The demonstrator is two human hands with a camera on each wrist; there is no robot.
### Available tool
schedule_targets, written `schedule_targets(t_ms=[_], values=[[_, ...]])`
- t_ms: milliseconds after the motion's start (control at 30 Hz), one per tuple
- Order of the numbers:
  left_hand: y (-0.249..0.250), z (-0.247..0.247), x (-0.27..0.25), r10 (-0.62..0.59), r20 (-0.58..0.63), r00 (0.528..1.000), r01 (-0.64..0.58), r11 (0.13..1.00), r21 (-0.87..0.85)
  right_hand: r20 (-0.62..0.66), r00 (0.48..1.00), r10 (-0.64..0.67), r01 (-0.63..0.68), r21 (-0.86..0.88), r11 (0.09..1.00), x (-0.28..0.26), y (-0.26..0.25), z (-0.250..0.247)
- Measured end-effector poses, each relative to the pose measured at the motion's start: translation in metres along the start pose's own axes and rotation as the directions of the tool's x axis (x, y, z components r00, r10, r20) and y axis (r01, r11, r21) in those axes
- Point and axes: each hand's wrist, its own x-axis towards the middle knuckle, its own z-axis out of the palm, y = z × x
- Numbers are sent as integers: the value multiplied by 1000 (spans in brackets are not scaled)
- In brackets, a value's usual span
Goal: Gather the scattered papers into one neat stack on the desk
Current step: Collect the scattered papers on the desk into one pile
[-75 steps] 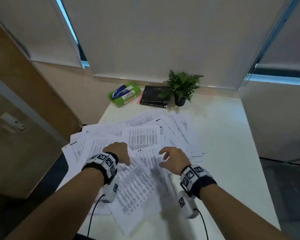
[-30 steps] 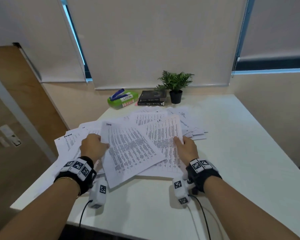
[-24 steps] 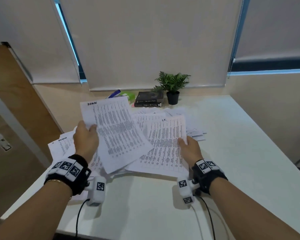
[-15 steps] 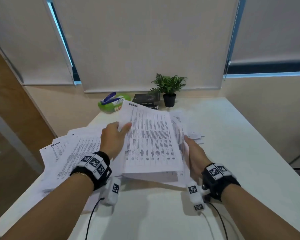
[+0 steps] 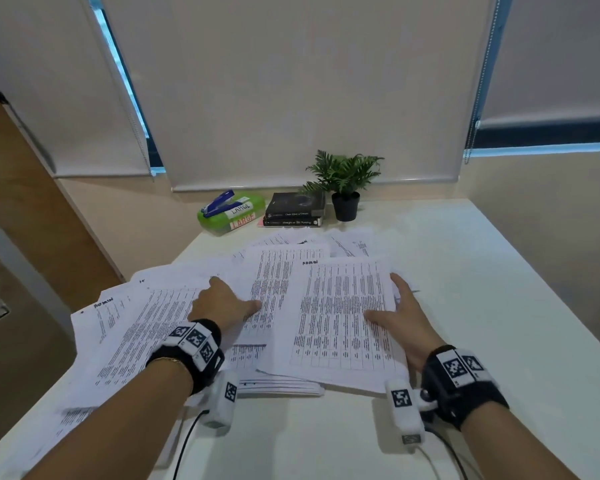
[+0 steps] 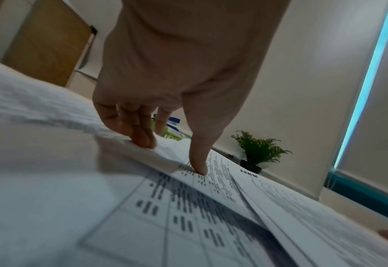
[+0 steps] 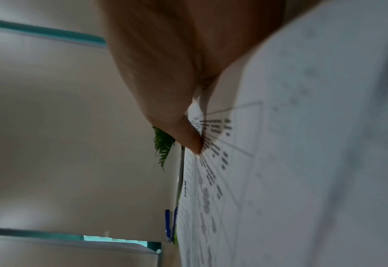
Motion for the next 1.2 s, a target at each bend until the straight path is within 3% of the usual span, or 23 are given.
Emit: schedule_targets(t_ms=[133, 267, 400, 500, 633, 767, 833, 933, 1033, 1133, 1200], values=[[-6, 13, 5, -15, -9, 1000, 14, 993, -116, -46, 998, -39, 41, 35, 999, -4, 2, 0], [-2, 17, 10, -33, 26, 999, 33, 999, -10, -36, 996, -75, 74, -47, 996, -7, -4, -1], [7, 11, 8, 7, 112, 994, 1, 997, -75, 1, 999, -45, 45, -80, 996, -9, -8, -2], [11, 8, 7, 19, 112, 994, -6, 994, -111, -11, 999, -32, 31, -103, 994, -9, -5, -2], [10, -6, 7, 45, -153, 987, -74, 980, -187, -18, 1000, -19, 17, -94, 995, -7, -3, -1], [20, -41, 10, -78, -475, 876, -173, 870, -462, 13, 1000, -1, 2, -91, 996, -8, -5, -1], [29, -55, 5, -105, -502, 858, -244, 778, -579, 18, 1000, 18, -16, -107, 994, -9, -5, 1], [36, -57, -6, -49, -380, 924, -229, 726, -649, 27, 999, 20, -17, -112, 994, -10, -7, 2], [39, -35, -21, 177, -176, 968, -247, 768, -591, 27, 998, 50, -49, -47, 998, -16, -15, 2], [37, -9, -37, 317, 21, 948, -252, 792, -555, 49, 989, 140, -145, 108, 984, -19, -21, 1], [35, 4, -44, 360, 198, 912, -247, 865, -437, 48, 989, 143, -149, 152, 977, -20, -20, -1]])
